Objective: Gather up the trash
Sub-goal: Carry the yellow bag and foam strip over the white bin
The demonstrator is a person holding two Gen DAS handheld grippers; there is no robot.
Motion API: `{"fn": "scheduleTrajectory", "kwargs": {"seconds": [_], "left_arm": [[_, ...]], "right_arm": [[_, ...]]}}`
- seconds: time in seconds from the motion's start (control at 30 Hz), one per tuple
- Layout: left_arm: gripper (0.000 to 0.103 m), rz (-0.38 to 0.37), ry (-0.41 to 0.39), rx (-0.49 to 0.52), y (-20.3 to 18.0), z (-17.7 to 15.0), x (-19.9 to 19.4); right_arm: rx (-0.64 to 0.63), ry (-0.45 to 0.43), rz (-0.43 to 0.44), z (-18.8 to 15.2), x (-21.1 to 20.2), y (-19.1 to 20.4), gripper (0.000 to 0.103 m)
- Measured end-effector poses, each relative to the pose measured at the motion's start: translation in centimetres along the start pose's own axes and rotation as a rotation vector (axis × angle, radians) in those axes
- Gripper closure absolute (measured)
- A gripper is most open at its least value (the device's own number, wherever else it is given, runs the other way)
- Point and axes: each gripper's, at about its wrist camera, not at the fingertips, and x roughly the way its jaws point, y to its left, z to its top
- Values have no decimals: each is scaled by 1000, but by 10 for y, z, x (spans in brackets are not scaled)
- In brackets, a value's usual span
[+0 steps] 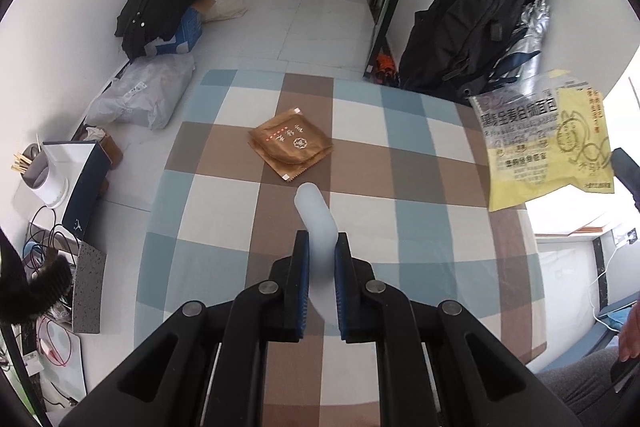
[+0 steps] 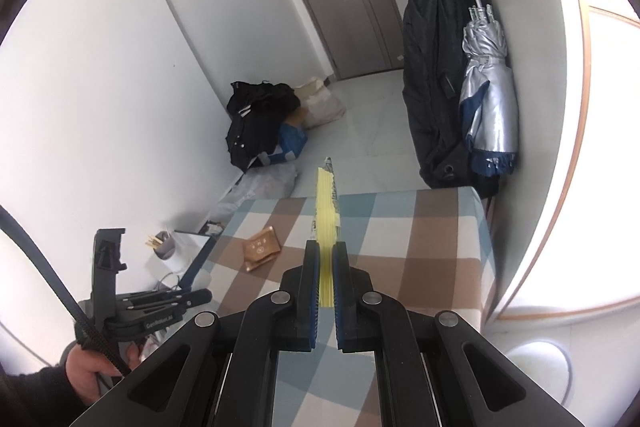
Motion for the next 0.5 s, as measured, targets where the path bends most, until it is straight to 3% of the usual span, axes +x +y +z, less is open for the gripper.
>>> {"fn": "scheduleTrajectory", "kwargs": {"seconds": [0.5], "left_arm": [[96,-93,-75,35,-8,-17,-49]], "right_arm": [[13,-9,-17,-37,-30,30,98]]}}
